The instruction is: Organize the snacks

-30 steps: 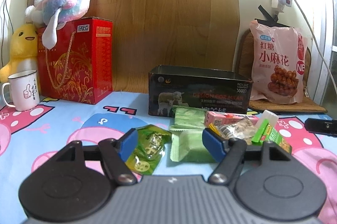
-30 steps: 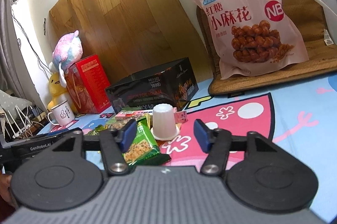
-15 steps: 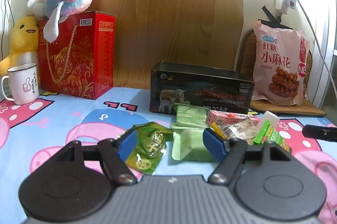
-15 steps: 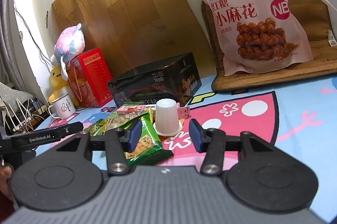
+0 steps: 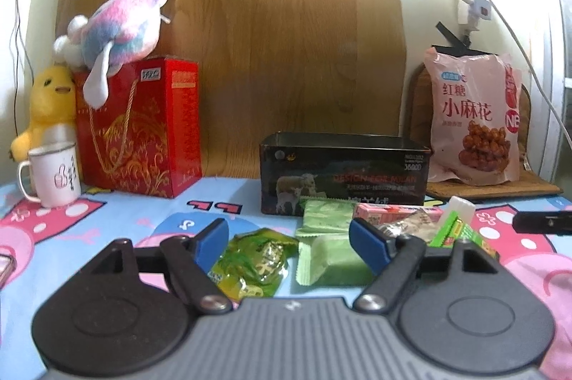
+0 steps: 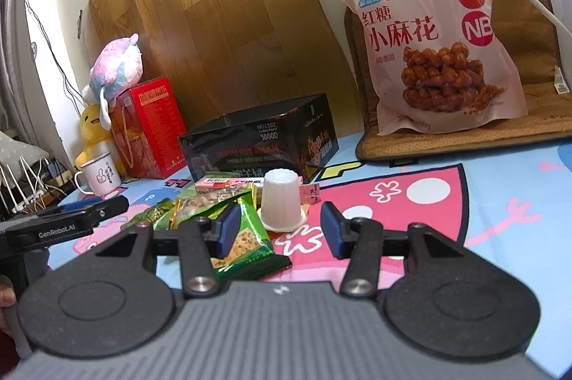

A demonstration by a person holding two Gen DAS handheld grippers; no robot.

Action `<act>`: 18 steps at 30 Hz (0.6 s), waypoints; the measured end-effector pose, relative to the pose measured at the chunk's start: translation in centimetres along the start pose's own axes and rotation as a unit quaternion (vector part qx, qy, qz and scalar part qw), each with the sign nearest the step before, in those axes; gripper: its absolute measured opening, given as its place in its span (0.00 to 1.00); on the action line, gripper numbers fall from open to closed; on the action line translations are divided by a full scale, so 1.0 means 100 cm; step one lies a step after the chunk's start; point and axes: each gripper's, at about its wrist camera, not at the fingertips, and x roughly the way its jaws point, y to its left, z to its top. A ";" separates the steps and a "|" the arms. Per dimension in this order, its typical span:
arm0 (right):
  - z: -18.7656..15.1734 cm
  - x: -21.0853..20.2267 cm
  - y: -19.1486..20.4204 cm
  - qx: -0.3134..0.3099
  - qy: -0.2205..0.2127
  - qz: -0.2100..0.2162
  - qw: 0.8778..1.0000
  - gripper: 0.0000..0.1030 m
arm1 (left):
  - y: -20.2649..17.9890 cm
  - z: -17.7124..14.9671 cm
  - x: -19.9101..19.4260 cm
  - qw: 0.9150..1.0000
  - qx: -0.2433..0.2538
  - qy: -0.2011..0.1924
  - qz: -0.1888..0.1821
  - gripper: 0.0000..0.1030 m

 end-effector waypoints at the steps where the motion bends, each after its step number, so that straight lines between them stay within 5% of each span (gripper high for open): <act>1: 0.000 0.000 0.000 -0.002 0.001 -0.001 1.000 0.50 | -0.001 0.000 0.000 1.000 0.002 0.000 0.000 0.77; 18: -0.004 0.003 0.000 0.019 0.028 0.026 0.999 0.51 | 0.003 0.003 0.014 0.998 -0.013 0.065 -0.010 0.83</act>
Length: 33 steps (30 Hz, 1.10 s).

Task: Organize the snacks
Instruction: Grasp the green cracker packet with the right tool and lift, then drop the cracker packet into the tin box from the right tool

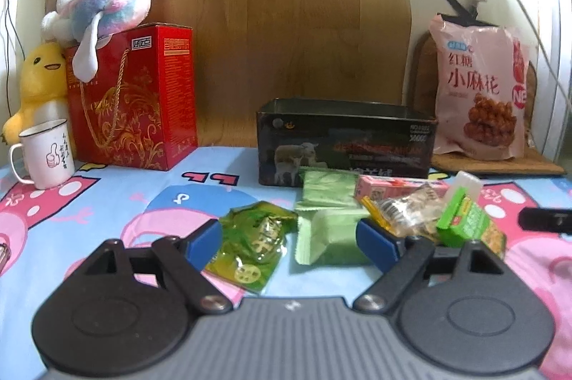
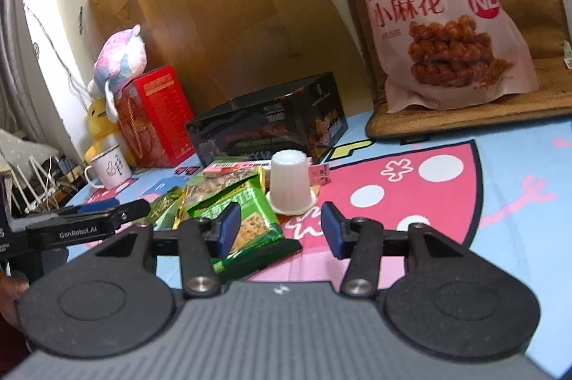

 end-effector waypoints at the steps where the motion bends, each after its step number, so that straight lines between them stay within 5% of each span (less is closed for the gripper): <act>1: 0.000 0.000 0.000 0.000 0.000 0.002 1.000 0.51 | 0.001 0.001 -0.003 1.000 -0.012 0.007 -0.017 0.81; 4: 0.000 0.003 0.002 -0.004 0.026 0.008 1.000 0.51 | -0.004 0.011 -0.013 0.994 -0.040 0.028 -0.100 0.77; 11: 0.002 0.021 0.024 -0.145 0.123 0.010 0.982 0.61 | -0.052 0.041 0.013 0.975 0.031 0.075 -0.207 0.56; 17: -0.003 0.037 0.031 -0.187 0.126 0.015 0.974 0.64 | -0.082 0.030 0.043 0.969 0.083 0.118 -0.200 0.38; 21: -0.002 0.035 0.032 -0.176 0.116 0.021 0.977 0.37 | -0.076 0.030 0.034 0.969 0.066 0.122 -0.202 0.31; 22: -0.003 0.034 0.034 -0.168 0.116 0.026 0.978 0.28 | -0.073 0.033 0.030 0.970 0.059 0.118 -0.203 0.29; 28: 0.025 0.032 0.057 -0.164 0.062 0.042 0.984 0.27 | -0.055 0.069 0.009 0.980 0.055 0.058 -0.184 0.32; 33: 0.077 0.072 0.072 -0.174 0.030 0.037 0.984 0.27 | -0.038 0.131 0.041 0.985 0.037 0.032 -0.165 0.33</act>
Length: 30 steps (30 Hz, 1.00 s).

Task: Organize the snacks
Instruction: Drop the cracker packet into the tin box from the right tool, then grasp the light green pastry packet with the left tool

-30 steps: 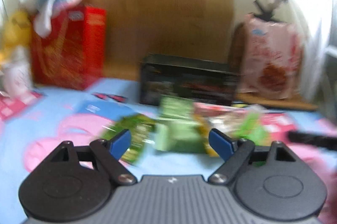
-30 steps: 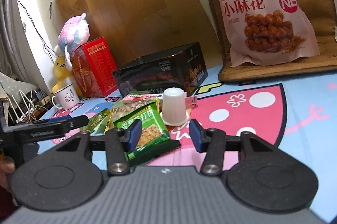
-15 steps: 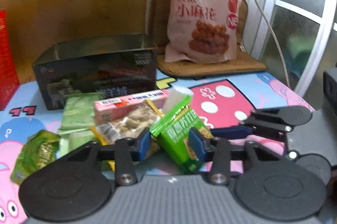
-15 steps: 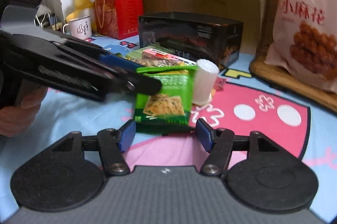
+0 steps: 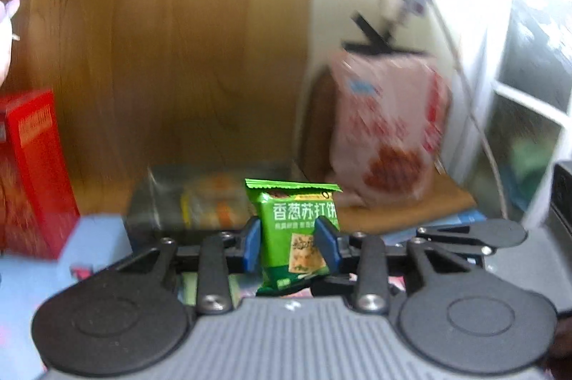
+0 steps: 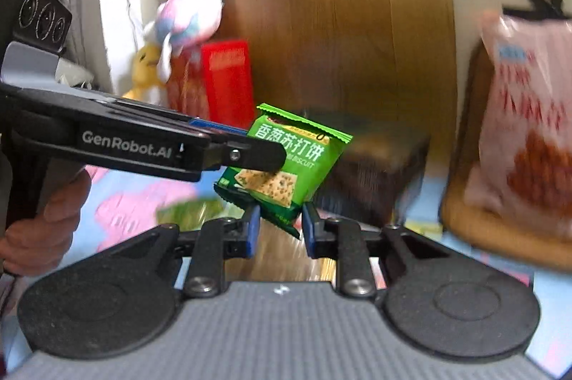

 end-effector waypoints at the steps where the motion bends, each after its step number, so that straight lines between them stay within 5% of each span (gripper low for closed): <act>1: 0.009 0.011 -0.003 -0.002 -0.002 -0.006 1.000 0.27 | 0.008 0.009 0.009 1.000 -0.010 0.001 0.001 0.33; 8: 0.026 0.072 -0.038 0.043 0.029 -0.052 0.997 0.30 | 0.051 0.023 0.078 0.996 -0.054 0.054 0.051 0.35; 14: 0.009 0.021 -0.039 0.091 0.011 -0.002 0.996 0.29 | 0.103 -0.006 0.016 0.992 -0.111 0.029 0.054 0.35; 22: -0.020 0.026 -0.016 0.120 0.059 0.035 0.990 0.30 | 0.144 -0.061 -0.014 0.980 -0.155 0.094 0.078 0.36; 30: 0.013 0.097 -0.023 0.173 0.180 0.026 0.968 0.47 | 0.127 -0.054 0.026 0.980 -0.164 0.115 0.003 0.37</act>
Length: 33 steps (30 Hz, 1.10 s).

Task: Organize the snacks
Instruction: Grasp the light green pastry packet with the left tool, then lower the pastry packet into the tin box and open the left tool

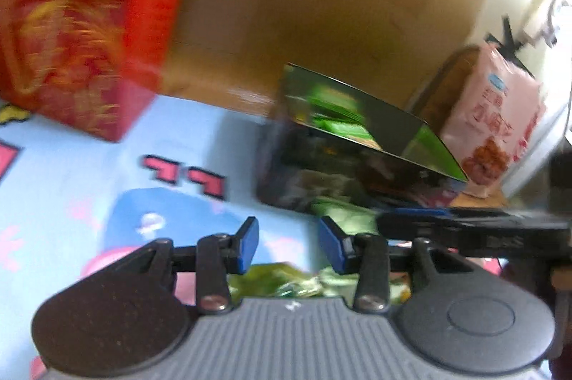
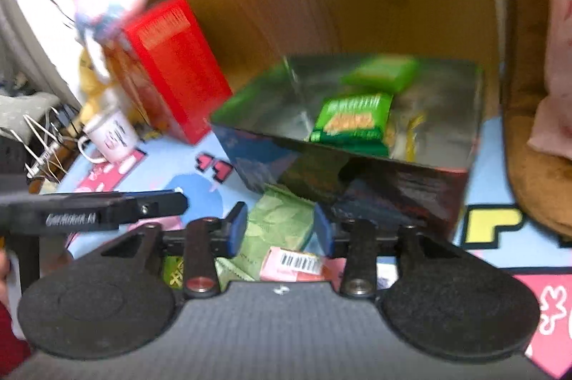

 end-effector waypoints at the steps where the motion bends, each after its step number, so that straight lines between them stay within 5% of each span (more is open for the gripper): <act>1: 0.001 0.005 0.000 0.001 0.015 -0.006 1.000 0.48 | -0.005 0.000 0.008 1.000 0.005 0.008 -0.003 0.37; 4: -0.003 0.019 0.000 -0.007 0.058 -0.018 0.998 0.48 | -0.008 -0.001 0.029 0.999 -0.004 0.040 -0.016 0.30; 13: -0.025 0.007 0.005 -0.046 0.075 0.063 0.994 0.55 | 0.011 -0.016 0.031 0.987 -0.078 0.081 -0.111 0.31; 15: -0.033 0.007 0.021 -0.088 0.070 0.055 0.992 0.60 | 0.003 -0.024 0.026 0.990 -0.058 0.081 -0.103 0.31; 25: -0.058 0.001 0.045 -0.177 -0.016 -0.002 0.984 0.51 | -0.004 -0.024 0.011 0.992 -0.061 0.063 -0.091 0.31; 33: -0.053 -0.033 0.066 -0.227 -0.124 -0.011 0.966 0.50 | -0.027 -0.003 -0.033 0.995 -0.022 -0.007 -0.102 0.31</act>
